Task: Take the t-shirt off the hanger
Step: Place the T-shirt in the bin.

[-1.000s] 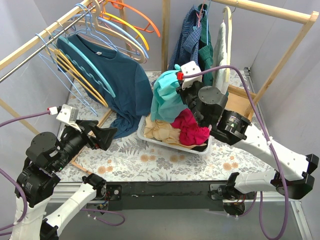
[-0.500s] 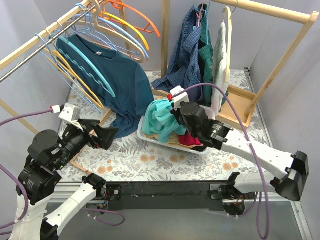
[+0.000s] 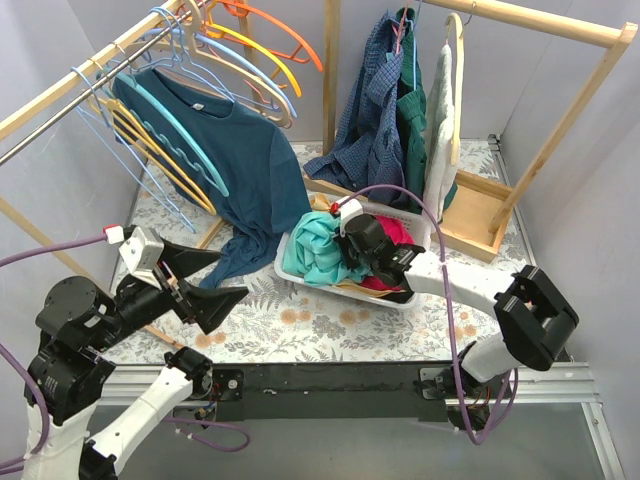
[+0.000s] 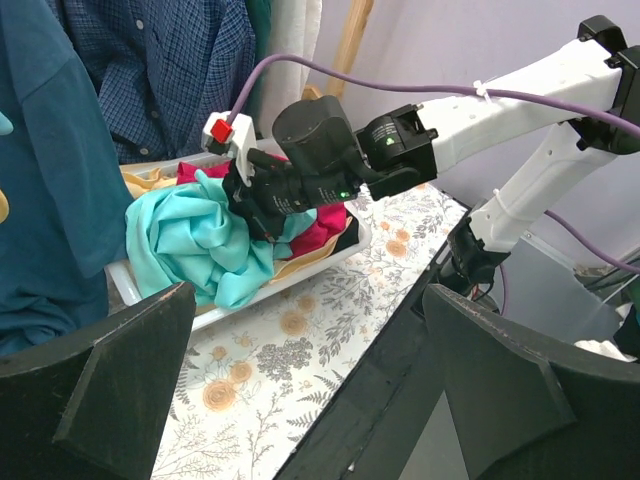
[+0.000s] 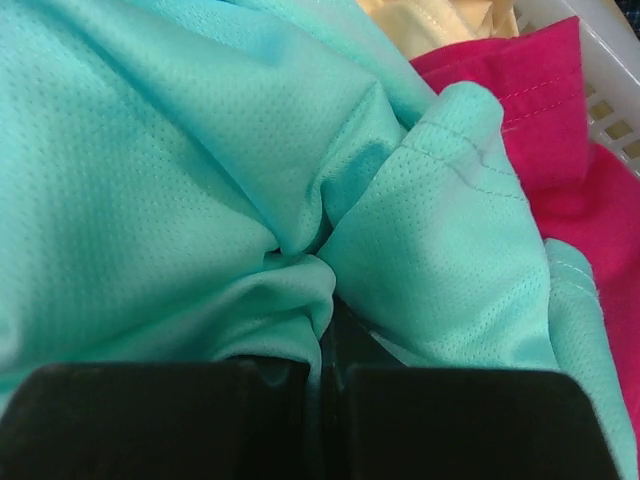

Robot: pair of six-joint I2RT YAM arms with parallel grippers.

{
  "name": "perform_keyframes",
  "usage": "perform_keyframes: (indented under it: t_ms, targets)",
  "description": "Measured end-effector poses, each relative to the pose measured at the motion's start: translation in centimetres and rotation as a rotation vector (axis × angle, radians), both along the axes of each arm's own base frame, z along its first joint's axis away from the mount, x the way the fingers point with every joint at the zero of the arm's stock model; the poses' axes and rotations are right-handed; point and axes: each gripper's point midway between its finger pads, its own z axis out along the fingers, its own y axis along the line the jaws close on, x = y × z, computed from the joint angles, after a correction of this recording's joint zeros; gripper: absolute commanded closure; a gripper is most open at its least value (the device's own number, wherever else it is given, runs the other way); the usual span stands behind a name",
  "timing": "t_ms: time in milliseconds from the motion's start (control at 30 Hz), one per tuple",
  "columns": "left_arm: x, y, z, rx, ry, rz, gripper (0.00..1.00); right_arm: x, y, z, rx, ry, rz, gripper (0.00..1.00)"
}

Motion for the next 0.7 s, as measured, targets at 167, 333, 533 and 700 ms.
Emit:
perform_keyframes:
  t_ms: [167, 333, 533, 700]
  targets:
    - [-0.2, 0.1, 0.1, 0.002, -0.018, -0.004, 0.02, -1.4, -0.1, 1.7, 0.052, 0.025, -0.008, 0.37]
    - [0.0, 0.1, -0.4, 0.009, -0.011, 0.006, 0.02, -1.1, 0.2, 6.8, 0.045, 0.000, -0.007, 0.07]
    - [1.4, 1.5, -0.6, 0.008, -0.002, 0.121, 0.02, 0.9, 1.4, 18.1, 0.141, -0.163, -0.004, 0.02]
    - [3.0, 3.5, -1.7, 0.023, 0.047, 0.276, 0.02, 1.2, 1.9, 25.5, 0.225, -0.289, 0.032, 0.02]
